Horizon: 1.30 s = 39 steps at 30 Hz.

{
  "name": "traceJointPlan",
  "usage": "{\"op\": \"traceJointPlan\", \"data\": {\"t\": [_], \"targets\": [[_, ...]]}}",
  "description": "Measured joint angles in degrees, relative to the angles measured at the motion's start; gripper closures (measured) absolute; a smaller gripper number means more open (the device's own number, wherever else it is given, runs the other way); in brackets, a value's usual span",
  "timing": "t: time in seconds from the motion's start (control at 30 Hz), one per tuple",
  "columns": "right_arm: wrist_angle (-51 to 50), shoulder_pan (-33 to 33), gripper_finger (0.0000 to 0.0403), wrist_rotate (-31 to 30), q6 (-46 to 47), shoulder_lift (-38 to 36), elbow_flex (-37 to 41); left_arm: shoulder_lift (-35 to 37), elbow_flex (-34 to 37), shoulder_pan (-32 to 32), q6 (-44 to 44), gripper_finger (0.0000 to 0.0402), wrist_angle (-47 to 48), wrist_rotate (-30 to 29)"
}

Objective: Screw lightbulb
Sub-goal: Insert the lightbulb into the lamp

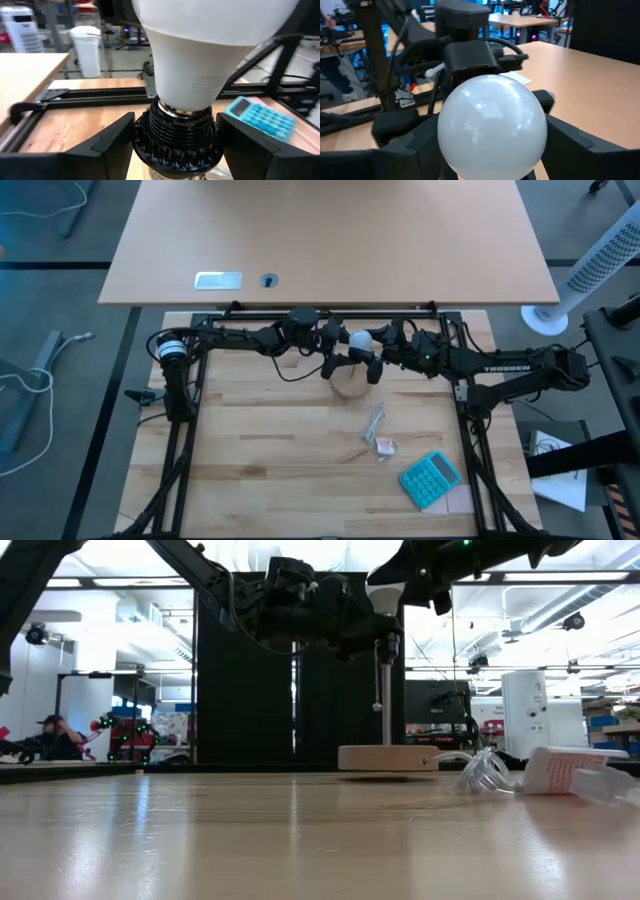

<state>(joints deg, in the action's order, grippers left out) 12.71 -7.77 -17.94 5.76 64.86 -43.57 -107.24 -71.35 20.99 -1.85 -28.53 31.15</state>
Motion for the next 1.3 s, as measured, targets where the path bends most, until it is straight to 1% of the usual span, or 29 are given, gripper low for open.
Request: {"op": "traceJointPlan", "data": {"t": [0.23,0.47,0.93,1.13,1.3], "targets": [[0.2,0.0,0.0153,-1.1,0.2,0.0,0.0,0.7,0.0,-0.3,1.1,0.0157,0.1,-4.9],[0.4,-0.1,0.0153,-4.0,0.3,0.0,0.0,0.7,0.0,-2.1,1.8,0.0157,-1.2,-13.5],[1.8,-0.1,0.0155,-8.3,0.1,-0.1,-0.1,0.7,-2.9,-5.8,2.2,0.0155,0.3,-29.6],[3.0,-0.1,0.0151,-9.3,0.1,0.0,0.0,0.7,-3.6,-7.6,2.7,0.0154,0.7,-37.9],[3.1,-0.2,0.0155,-9.2,0.1,0.0,0.0,0.7,-3.7,-9.1,2.8,0.0154,0.7,-43.4]]}}
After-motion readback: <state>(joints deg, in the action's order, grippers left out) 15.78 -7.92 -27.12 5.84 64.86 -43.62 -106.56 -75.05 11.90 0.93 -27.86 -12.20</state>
